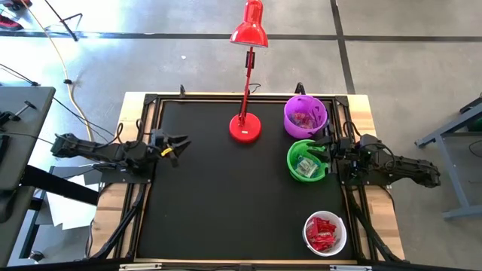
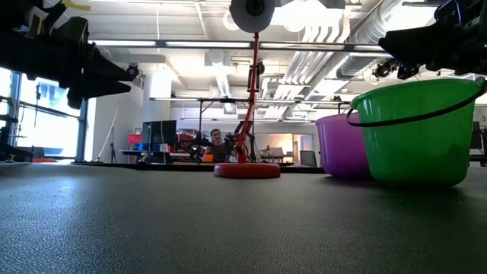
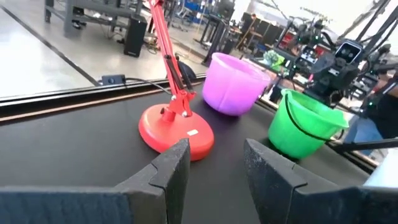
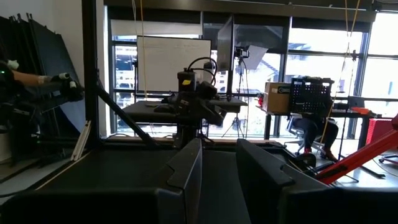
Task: Organize candy in baskets
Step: Return to Home Position
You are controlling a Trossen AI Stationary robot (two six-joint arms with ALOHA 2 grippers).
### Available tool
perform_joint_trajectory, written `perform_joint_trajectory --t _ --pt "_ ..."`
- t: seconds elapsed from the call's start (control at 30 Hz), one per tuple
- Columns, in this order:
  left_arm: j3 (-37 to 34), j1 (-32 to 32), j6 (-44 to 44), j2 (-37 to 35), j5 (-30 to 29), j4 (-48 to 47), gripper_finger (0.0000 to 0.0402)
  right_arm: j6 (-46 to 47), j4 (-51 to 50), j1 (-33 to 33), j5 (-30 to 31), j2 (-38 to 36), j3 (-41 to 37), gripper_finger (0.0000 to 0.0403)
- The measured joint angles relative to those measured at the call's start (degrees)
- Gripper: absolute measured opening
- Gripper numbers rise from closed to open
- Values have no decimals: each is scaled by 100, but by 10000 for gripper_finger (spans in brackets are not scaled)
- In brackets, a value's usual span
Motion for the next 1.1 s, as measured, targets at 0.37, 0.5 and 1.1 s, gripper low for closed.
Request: perform_joint_trajectory --t 0.37,0.5,1.1 --pt "-266 64 0 -509 -1 295 136 0 -4 -2 2 0 0 94" --pt "-266 62 -1 -760 0 297 136 0 -7 -2 2 0 0 94" --pt "-264 62 -2 -798 0 291 136 0 -24 -2 1 0 0 94"
